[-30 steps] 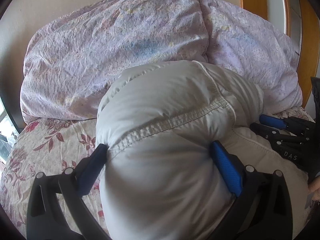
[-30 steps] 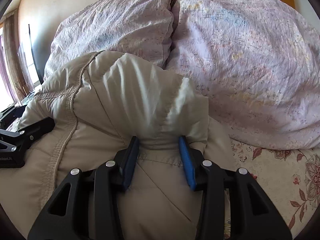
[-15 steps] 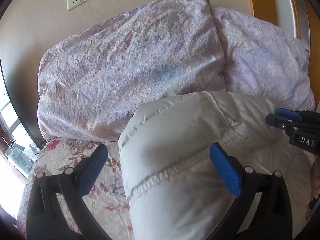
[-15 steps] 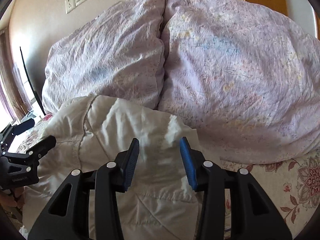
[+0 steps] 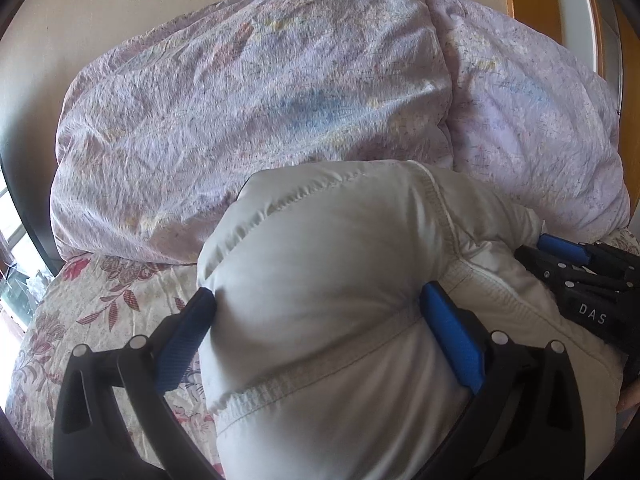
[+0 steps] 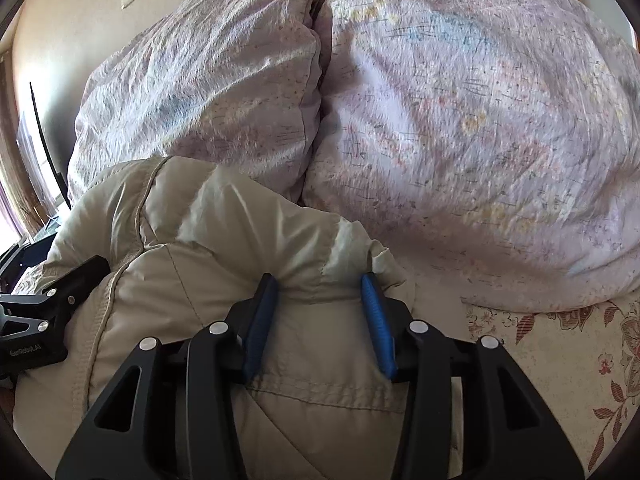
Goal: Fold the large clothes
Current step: 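Lower the jacket bundle onto the bed in front of the pillows with both grippers, then open both grippers and release the folded jacket, pulling back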
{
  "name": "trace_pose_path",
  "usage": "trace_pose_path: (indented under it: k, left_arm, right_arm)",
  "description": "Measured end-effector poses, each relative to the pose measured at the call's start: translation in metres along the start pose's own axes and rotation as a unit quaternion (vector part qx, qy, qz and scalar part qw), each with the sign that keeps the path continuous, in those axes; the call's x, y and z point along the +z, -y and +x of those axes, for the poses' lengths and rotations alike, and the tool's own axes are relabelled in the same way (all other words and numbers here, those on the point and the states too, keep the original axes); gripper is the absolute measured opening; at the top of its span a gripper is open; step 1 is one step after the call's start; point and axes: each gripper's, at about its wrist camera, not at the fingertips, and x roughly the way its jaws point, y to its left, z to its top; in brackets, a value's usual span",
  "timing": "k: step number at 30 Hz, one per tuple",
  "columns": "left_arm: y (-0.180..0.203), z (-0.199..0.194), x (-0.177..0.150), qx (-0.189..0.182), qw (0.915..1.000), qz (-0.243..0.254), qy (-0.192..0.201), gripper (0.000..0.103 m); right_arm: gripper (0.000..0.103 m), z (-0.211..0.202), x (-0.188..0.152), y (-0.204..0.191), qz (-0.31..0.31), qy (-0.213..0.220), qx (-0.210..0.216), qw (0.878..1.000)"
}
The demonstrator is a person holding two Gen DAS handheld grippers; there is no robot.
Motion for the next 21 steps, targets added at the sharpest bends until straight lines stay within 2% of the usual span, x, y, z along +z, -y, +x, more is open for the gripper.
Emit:
trace_pose_path:
  k: [3, 6, 8, 11, 12, 13, 14, 17, 19, 21]
  left_arm:
    - [-0.001, 0.004, 0.000, 0.000, 1.0000, -0.004, -0.007, 0.101]
    - [0.003, 0.006, 0.000, 0.014, 0.9998, 0.003, -0.010, 0.101]
    - [0.006, 0.005, 0.000, 0.029, 0.9995, 0.013, -0.009, 0.101]
    - [0.013, -0.009, -0.001, 0.060, 0.9973, 0.042, 0.000, 0.101]
    - [0.012, -0.020, -0.002, 0.061, 0.9971, 0.044, 0.001, 0.101]
    - [0.009, -0.031, -0.005, 0.049, 0.9981, 0.039, 0.002, 0.101]
    - [0.006, -0.044, -0.008, 0.028, 0.9991, 0.030, 0.002, 0.101]
    - [0.001, -0.085, -0.024, -0.028, 0.9994, 0.019, 0.010, 0.101]
    - [0.004, -0.104, -0.037, -0.046, 0.9983, 0.031, 0.020, 0.101]
    - [0.013, -0.104, -0.049, -0.044, 0.9979, 0.047, 0.008, 0.101]
  right_arm:
    - [0.047, 0.006, 0.001, -0.001, -0.002, -0.011, -0.002, 1.000]
    - [0.047, 0.012, 0.005, -0.010, -0.014, -0.019, -0.023, 0.999]
    - [0.049, 0.014, 0.007, -0.024, -0.037, -0.021, -0.061, 0.997]
    - [0.062, 0.000, 0.006, -0.040, -0.064, -0.026, -0.129, 0.989]
    - [0.063, -0.013, 0.004, -0.039, -0.049, -0.025, -0.119, 0.991]
    - [0.063, -0.028, 0.001, -0.036, -0.028, -0.022, -0.088, 0.996]
    - [0.063, -0.044, -0.004, -0.033, -0.010, -0.018, -0.059, 0.998]
    - [0.063, -0.084, -0.022, -0.031, 0.005, -0.008, -0.011, 1.000]
    - [0.063, -0.098, -0.033, -0.033, -0.005, -0.012, -0.003, 1.000]
    - [0.063, -0.091, -0.044, -0.036, -0.012, -0.035, -0.020, 0.999]
